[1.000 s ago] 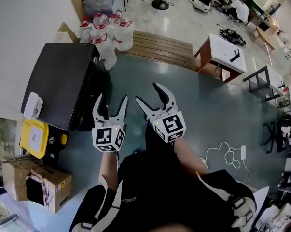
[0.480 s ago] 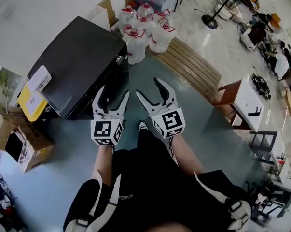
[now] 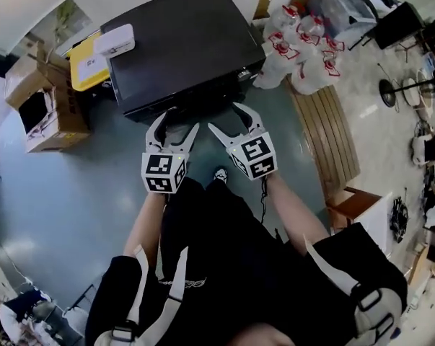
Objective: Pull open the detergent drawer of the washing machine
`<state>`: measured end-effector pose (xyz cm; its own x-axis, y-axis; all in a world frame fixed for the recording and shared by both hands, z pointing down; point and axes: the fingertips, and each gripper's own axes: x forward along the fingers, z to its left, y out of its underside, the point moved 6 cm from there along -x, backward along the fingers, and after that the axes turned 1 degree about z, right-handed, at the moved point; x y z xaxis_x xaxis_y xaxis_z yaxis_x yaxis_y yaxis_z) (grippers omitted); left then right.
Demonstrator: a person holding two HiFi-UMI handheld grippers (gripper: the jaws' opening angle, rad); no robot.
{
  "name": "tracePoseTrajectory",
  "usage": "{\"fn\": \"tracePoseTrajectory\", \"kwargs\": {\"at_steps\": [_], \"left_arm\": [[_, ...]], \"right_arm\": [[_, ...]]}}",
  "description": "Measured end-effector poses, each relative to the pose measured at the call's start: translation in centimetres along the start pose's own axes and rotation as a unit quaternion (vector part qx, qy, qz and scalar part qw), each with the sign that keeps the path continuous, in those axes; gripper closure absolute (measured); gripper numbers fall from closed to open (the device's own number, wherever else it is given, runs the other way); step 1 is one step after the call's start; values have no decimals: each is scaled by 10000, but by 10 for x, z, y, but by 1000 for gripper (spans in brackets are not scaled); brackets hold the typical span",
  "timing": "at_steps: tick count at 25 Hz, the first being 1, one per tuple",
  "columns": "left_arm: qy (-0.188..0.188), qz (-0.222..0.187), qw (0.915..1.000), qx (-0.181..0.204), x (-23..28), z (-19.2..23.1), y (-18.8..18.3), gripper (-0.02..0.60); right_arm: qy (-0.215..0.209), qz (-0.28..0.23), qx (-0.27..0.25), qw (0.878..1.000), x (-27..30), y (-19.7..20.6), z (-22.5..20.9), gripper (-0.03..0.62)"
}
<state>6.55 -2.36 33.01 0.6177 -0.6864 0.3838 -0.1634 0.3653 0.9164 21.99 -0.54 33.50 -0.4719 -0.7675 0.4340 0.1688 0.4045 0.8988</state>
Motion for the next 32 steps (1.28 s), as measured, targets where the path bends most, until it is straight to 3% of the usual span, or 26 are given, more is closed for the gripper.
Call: {"fn": "tracePoseTrajectory", "kwargs": {"at_steps": [5,9,15,21,32], "left_arm": [[-711,310,9965,-325,-22,45,44,245],[-1291,34,9891,-700,-38,82,71,245],[-1732,-124,9796,-1009,-41,136,110,245],[-1772,45,9784,-1062,-30,166,135,245],[-1730,267,9779,-1140,-11,184,179,245]], "right_arm": [[-675,83,-241,9974,55,1,23,269],[-899,98,-285,9955,97,10,42,275],[-1002,416,-311,9936,151,37,67,276],[-817,500,-192,9952,193,52,64,279],[-743,504,14,9960,217,88,68,281]]}}
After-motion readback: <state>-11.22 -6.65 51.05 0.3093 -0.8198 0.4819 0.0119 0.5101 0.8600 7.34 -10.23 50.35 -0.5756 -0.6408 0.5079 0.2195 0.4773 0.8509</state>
